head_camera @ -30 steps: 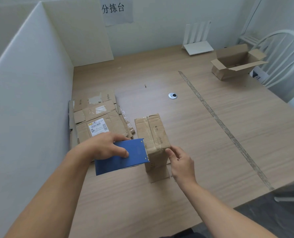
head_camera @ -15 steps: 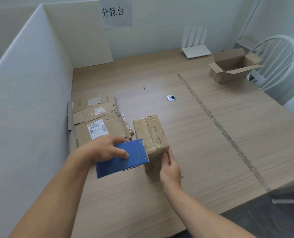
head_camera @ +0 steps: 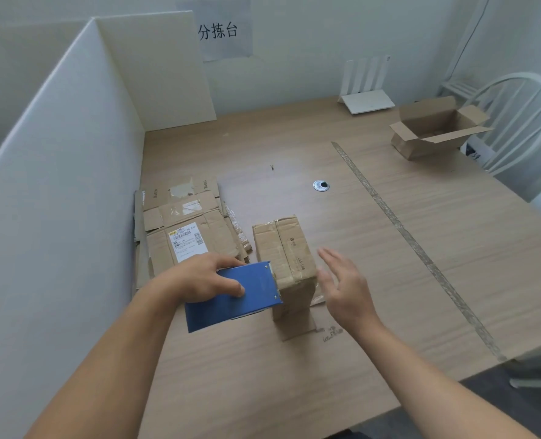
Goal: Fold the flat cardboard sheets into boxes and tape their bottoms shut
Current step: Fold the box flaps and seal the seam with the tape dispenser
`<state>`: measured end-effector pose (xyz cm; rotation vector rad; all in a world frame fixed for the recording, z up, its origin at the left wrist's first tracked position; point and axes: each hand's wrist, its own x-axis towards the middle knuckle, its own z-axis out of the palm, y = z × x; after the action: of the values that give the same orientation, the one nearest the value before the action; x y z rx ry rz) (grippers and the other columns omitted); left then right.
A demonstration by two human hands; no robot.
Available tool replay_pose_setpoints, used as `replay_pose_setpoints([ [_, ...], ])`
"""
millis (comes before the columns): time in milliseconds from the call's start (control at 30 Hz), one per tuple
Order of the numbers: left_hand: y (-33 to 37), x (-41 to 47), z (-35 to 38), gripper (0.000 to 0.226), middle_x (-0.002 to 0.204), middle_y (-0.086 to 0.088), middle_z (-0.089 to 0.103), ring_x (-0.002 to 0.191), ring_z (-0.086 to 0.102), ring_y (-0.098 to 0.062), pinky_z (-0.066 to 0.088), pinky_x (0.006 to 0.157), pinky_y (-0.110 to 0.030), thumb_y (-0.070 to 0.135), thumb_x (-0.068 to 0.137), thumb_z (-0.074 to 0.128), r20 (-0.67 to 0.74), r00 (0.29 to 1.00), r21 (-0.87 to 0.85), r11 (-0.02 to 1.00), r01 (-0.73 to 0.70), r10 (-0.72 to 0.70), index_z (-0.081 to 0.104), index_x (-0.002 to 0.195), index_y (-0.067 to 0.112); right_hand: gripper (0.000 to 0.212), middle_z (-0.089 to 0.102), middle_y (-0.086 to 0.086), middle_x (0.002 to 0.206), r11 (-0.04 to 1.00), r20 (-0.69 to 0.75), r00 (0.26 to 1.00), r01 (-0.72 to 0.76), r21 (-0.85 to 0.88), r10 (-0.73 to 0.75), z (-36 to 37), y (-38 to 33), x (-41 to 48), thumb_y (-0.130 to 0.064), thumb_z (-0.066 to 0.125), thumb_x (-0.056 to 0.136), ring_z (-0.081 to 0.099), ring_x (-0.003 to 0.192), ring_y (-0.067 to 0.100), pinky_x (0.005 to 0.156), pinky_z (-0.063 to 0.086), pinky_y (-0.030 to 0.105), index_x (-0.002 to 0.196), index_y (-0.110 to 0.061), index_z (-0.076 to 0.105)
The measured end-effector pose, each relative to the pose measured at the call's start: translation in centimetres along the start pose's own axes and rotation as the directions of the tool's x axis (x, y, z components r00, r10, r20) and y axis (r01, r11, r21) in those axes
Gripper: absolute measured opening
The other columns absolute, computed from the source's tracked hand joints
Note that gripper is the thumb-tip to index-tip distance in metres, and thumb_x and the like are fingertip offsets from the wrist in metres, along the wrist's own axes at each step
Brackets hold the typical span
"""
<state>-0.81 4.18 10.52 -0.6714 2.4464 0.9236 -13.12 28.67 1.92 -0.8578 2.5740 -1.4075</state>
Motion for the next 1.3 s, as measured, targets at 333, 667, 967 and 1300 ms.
replay_pose_setpoints([
  [333, -0.7, -0.2, 0.3, 0.053, 0.110, 0.012, 0.066, 0.100, 0.061, -0.012, 0.052, 0.087, -0.034, 0.058, 0.061, 0.069, -0.011, 1.000, -0.079, 0.997, -0.002, 0.001, 0.059, 0.113, 0.058, 0.039, 0.058, -0.006, 0.139, 0.742, 0.153, 0.811, 0.580, -0.336, -0.564, 3.9, 2.7, 1.1, -0.035, 0.048, 0.097, 0.046, 0.133, 0.015, 0.113, 0.025, 0.035, 0.132, -0.024, 0.062],
  [667, -5.1, -2.5, -0.5, 0.051, 0.108, 0.017, 0.072, 0.099, 0.068, -0.008, 0.053, 0.097, -0.043, 0.058, 0.057, 0.074, -0.037, 0.999, -0.251, 0.967, -0.036, 0.028, 0.067, 0.108, 0.057, 0.036, 0.063, -0.006, 0.132, 0.716, 0.127, 0.780, 0.615, -0.331, -0.612, 3.8, 2.8, 2.0, -0.035, 0.052, 0.094, 0.053, 0.125, 0.016, 0.105, 0.035, 0.039, 0.125, -0.026, 0.067],
  [967, -2.2, -0.9, 0.3, 0.056, 0.114, 0.012, 0.065, 0.104, 0.061, -0.012, 0.053, 0.093, -0.036, 0.053, 0.071, 0.072, -0.077, 0.996, -0.053, 0.998, 0.045, -0.049, 0.057, 0.125, 0.053, 0.036, 0.061, -0.002, 0.136, 0.777, 0.141, 0.812, 0.583, -0.238, -0.566, 4.1, 3.1, 1.8, -0.038, 0.049, 0.098, 0.050, 0.128, 0.020, 0.107, 0.034, 0.043, 0.126, -0.024, 0.067],
  [1300, 0.7, -0.8, 3.1, 0.060, 0.126, 0.008, 0.063, 0.112, 0.057, -0.021, 0.050, 0.084, -0.033, 0.050, 0.084, 0.057, -0.379, 0.924, 0.333, 0.939, 0.090, 0.046, 0.041, 0.142, 0.050, 0.044, 0.065, -0.004, 0.121, 0.764, 0.153, 0.855, 0.512, -0.393, -0.495, 4.1, -0.1, 1.4, -0.056, 0.053, 0.085, 0.053, 0.117, 0.024, 0.098, 0.038, 0.047, 0.110, -0.024, 0.070],
])
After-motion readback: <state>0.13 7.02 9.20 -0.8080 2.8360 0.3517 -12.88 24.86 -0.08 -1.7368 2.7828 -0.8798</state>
